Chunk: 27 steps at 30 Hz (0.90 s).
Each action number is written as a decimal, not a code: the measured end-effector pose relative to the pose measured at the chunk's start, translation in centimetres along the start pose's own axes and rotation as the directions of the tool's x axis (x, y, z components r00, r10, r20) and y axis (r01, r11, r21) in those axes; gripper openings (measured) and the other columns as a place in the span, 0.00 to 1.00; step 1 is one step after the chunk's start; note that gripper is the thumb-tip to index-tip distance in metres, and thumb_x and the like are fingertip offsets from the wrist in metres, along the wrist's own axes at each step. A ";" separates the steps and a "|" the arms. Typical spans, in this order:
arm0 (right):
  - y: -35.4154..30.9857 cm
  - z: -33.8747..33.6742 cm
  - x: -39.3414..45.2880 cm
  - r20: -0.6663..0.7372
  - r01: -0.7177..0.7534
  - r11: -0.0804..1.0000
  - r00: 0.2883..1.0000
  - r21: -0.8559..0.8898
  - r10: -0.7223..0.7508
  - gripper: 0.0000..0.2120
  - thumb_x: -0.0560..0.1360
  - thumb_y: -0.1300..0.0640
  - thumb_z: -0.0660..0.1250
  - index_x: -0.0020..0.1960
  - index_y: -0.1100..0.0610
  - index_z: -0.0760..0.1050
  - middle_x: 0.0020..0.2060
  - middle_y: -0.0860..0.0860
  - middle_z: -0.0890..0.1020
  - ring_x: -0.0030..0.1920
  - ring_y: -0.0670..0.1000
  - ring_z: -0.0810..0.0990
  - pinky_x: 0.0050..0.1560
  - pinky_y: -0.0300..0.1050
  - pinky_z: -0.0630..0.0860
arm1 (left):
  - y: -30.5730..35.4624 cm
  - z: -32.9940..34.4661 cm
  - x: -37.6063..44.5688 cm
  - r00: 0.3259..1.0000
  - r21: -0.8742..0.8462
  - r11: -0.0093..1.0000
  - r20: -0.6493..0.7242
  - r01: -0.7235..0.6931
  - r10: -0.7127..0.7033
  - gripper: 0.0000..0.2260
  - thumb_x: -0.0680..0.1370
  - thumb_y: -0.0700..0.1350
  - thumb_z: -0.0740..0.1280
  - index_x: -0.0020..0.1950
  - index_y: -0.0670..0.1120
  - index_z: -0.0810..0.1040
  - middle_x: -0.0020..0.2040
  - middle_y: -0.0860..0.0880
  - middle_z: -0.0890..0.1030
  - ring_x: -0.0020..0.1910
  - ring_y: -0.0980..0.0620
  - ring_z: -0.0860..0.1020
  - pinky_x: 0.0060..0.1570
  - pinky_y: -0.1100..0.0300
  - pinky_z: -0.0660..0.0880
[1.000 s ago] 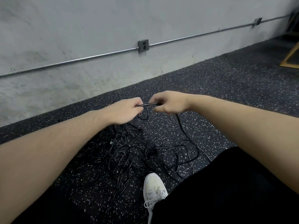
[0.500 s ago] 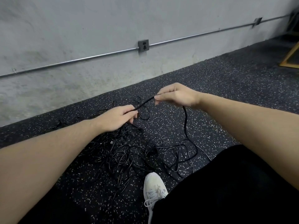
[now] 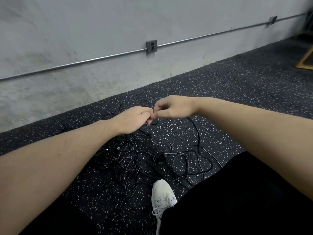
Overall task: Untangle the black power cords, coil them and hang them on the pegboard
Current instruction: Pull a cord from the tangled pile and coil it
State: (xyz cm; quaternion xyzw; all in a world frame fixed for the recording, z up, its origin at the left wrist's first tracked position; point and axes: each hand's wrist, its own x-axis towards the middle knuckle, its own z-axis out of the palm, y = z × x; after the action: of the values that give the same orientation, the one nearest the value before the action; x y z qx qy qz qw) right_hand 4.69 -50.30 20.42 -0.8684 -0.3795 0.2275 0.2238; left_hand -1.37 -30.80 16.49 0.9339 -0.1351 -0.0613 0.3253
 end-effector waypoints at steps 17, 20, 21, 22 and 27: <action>2.6 -1.1 -1.6 -0.169 0.007 0.856 0.981 0.516 0.094 0.20 0.80 0.44 0.67 0.34 0.52 0.68 0.29 0.47 0.69 0.30 0.48 0.65 0.37 0.43 0.66 | -3.5 -0.1 -1.4 0.980 -0.041 0.982 -0.068 0.184 -0.187 0.21 0.85 0.60 0.53 0.44 0.47 0.74 0.36 0.49 0.79 0.36 0.51 0.76 0.51 0.49 0.76; 3.9 -0.4 -1.0 -0.177 -0.083 0.943 0.973 0.323 0.146 0.12 0.81 0.46 0.66 0.52 0.56 0.74 0.38 0.52 0.80 0.37 0.50 0.77 0.46 0.50 0.79 | -2.9 -0.2 -1.1 0.969 -0.003 0.974 -0.097 0.227 -0.226 0.20 0.85 0.60 0.56 0.39 0.48 0.67 0.33 0.51 0.70 0.31 0.54 0.70 0.41 0.52 0.71; 3.9 -0.1 -0.8 -0.152 -0.104 0.956 0.977 0.274 0.150 0.11 0.82 0.49 0.65 0.59 0.54 0.73 0.41 0.53 0.81 0.39 0.51 0.79 0.49 0.52 0.80 | -2.6 -0.3 -0.9 0.967 0.008 0.971 -0.094 0.240 -0.238 0.20 0.85 0.60 0.57 0.39 0.48 0.66 0.32 0.52 0.69 0.29 0.55 0.68 0.39 0.54 0.68; 3.6 0.1 -0.7 -0.117 -0.117 0.961 0.982 0.249 0.150 0.12 0.82 0.51 0.65 0.64 0.52 0.70 0.41 0.53 0.81 0.39 0.51 0.79 0.48 0.51 0.79 | -2.2 -0.3 -0.7 0.966 0.013 0.970 -0.088 0.244 -0.242 0.20 0.85 0.60 0.58 0.38 0.49 0.66 0.30 0.53 0.68 0.26 0.56 0.66 0.36 0.55 0.66; 0.1 0.8 0.4 -0.103 -0.047 0.995 0.993 0.089 0.056 0.14 0.80 0.46 0.67 0.56 0.56 0.70 0.34 0.47 0.75 0.27 0.44 0.68 0.28 0.37 0.67 | -0.4 -0.7 0.5 0.971 -0.116 0.970 -0.079 0.216 -0.226 0.21 0.85 0.60 0.55 0.40 0.48 0.70 0.24 0.56 0.66 0.24 0.54 0.64 0.34 0.55 0.66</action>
State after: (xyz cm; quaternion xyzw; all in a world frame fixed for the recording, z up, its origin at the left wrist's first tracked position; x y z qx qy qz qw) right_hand 4.51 -49.83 19.61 -0.8781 -0.3344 0.2034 0.2751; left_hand -0.66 -30.27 16.80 0.9263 -0.0117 -0.0612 0.3716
